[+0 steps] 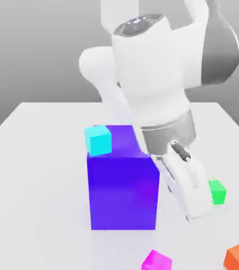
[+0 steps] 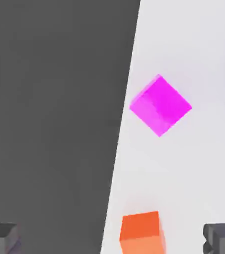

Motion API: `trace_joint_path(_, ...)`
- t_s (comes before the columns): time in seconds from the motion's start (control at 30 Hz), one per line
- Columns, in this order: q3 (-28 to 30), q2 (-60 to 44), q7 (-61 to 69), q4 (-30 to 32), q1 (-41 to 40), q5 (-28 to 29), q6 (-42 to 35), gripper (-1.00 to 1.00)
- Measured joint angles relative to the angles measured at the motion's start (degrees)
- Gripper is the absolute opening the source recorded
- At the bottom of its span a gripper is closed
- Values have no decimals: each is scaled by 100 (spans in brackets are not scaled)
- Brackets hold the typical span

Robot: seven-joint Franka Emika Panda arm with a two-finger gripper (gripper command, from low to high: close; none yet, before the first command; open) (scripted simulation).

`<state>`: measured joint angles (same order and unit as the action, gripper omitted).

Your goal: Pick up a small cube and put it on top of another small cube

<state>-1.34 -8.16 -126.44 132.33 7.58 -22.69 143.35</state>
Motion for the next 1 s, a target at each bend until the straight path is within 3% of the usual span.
trace_joint_path(0.17,354,-589,-2001,85,422,563,439,0)
trace_joint_path(0.3,1024,-959,-3607,151,1110,1022,772,0)
trace_joint_path(0.4,1024,-959,-3607,151,1110,1022,772,0)
trace_joint_path(0.43,1392,-1354,-3781,91,1537,774,1049,0)
trace_joint_path(0.5,1419,-1893,-3899,-9,1622,572,1464,0)
trace_joint_path(0.53,1390,-2021,-3899,-45,1608,616,1308,-100)
trace_joint_path(0.7,1390,-2020,-3899,-45,1610,614,1319,-100)
trace_joint_path(0.73,1378,-2057,-3910,-67,1607,748,1029,-100)
trace_joint_path(0.77,1424,-2032,-3933,-48,1647,647,1288,-100)
trace_joint_path(0.9,2202,-1454,-3956,105,2382,522,1037,-100)
trace_joint_path(1.0,1993,-1269,-3397,262,2297,503,865,-100)
